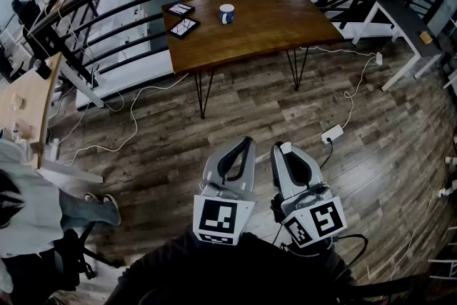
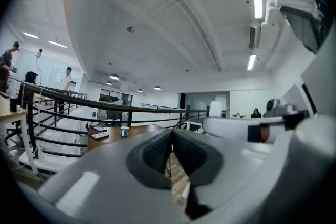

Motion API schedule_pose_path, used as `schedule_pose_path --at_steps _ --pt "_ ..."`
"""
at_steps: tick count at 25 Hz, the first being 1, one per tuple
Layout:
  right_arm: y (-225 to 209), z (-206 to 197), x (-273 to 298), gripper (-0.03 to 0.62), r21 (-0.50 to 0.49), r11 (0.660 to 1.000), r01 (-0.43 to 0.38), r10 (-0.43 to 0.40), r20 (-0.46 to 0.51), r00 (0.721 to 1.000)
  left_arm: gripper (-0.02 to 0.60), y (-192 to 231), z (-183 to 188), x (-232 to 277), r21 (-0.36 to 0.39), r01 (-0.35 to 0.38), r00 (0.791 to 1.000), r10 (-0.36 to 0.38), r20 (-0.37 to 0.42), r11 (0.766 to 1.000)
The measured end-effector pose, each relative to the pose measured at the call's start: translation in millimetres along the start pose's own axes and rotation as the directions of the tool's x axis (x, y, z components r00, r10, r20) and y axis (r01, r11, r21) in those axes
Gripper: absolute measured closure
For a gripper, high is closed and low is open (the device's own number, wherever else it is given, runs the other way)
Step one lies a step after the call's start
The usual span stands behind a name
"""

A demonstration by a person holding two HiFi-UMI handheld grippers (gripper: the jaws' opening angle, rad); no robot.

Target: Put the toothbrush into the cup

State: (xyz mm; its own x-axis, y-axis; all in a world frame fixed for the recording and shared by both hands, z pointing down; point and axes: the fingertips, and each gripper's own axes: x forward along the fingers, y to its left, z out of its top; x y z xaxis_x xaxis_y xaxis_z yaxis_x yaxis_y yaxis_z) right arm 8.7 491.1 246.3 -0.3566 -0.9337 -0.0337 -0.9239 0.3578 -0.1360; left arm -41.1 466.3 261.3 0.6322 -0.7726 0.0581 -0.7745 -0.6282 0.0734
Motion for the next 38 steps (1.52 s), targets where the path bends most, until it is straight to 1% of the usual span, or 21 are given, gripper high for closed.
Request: schedule_pose_path --at_steps 5,8,14,17,22,26,29,38 --pt "13.9 2.0 43.6 0.585 -0.015 1.0 -0.011 0.011 0.002 1.0 0.574 41.8 9.8 10.6 -0.006 -0.001 1.0 0.001 0.014 1.0" --pt "20.5 2.0 61.9 0.585 -0.031 0.999 -0.013 0.014 0.007 1.0 0.574 60.8 9.6 16.6 -0.007 0.001 1.0 -0.001 0.018 1.0" --pt "13.4 4.3 81.2 0.585 -0.046 0.999 0.013 -0.013 -0.002 1.0 0.574 73.2 5.8 31.7 -0.034 0.028 1.0 -0.027 0.007 0.999" --pt "7.9 1.8 89.1 0.585 -0.039 0.999 0.03 -0.03 -0.006 1.0 0.574 77.4 -0.1 40.4 -0.047 0.039 0.999 -0.039 -0.007 0.998" --pt "-11.3 -5.3 107.4 0.585 -0.039 0.999 0.038 -0.038 -0.013 0.999 0.574 86.4 -5.3 63.4 -0.046 0.042 0.999 -0.043 -0.021 0.998" --pt "-26.3 -0.5 125.2 0.585 -0.034 0.999 0.027 -0.027 -0.004 1.0 0.574 94.8 -0.3 84.9 -0.029 0.028 1.0 -0.028 -0.013 0.999" --pt "-37.9 -0.8 138.8 0.585 -0.027 0.999 0.021 -0.021 0.003 1.0 0.574 101.2 -0.3 101.9 -0.015 0.025 0.999 -0.025 -0.03 1.0" --pt "-95.7 15.7 176.3 0.585 0.023 1.0 0.0 -0.001 0.049 0.999 0.574 100.8 13.0 165.7 0.044 0.01 0.998 -0.007 -0.057 0.999"
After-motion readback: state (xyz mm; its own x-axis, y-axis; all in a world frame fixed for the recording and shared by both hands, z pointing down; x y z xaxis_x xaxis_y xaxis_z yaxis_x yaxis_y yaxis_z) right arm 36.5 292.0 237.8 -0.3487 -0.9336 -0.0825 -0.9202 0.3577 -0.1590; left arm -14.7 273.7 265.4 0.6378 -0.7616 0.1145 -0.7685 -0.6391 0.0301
